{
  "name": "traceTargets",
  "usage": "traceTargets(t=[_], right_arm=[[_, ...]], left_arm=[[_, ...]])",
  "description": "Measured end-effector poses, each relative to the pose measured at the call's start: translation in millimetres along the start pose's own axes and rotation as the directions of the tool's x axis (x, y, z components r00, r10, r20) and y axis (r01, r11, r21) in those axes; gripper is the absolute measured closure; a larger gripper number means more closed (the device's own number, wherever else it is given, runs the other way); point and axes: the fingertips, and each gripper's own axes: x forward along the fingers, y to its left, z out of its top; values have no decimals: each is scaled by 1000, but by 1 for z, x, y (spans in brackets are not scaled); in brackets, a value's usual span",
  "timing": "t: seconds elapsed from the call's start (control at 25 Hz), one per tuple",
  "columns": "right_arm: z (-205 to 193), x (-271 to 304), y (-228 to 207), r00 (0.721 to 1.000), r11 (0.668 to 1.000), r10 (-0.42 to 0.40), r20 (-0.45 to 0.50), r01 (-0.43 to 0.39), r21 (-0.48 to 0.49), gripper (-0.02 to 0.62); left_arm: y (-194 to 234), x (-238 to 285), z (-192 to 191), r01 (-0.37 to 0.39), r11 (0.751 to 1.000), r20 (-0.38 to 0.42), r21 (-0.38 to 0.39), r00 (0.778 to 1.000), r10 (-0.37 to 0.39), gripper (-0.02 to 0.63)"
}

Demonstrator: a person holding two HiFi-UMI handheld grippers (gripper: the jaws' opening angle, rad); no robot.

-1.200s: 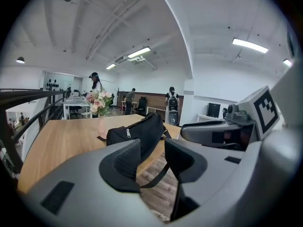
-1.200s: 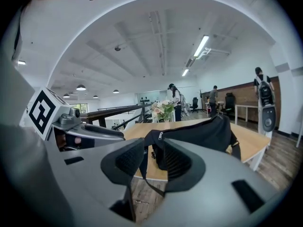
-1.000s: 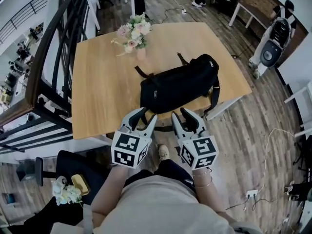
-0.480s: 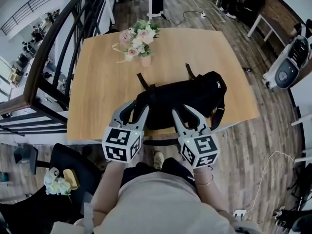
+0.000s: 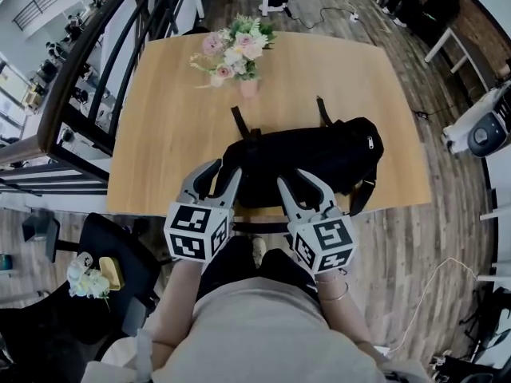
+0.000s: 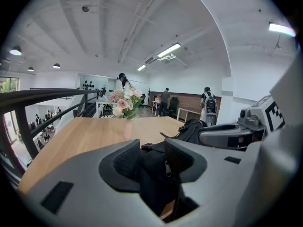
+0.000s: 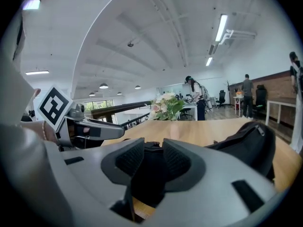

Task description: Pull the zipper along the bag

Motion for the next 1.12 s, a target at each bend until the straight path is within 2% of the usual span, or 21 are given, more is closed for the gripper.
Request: traceTargets(t=[0.24, 0.64, 1.12], right_arm=[[-8, 13, 18, 999, 999, 32, -39, -32, 11, 477], [-20, 25, 37, 994, 999, 39, -99, -36, 28, 477], [-33, 44, 62, 986, 996, 84, -147, -84, 10, 476]], left_arm=[[7, 2, -15, 19, 1000, -70, -21, 997, -20, 437], [19, -6, -34, 58, 997, -136, -58, 989, -66, 437], [17, -7, -56, 123, 982, -159, -146, 977, -146, 422]])
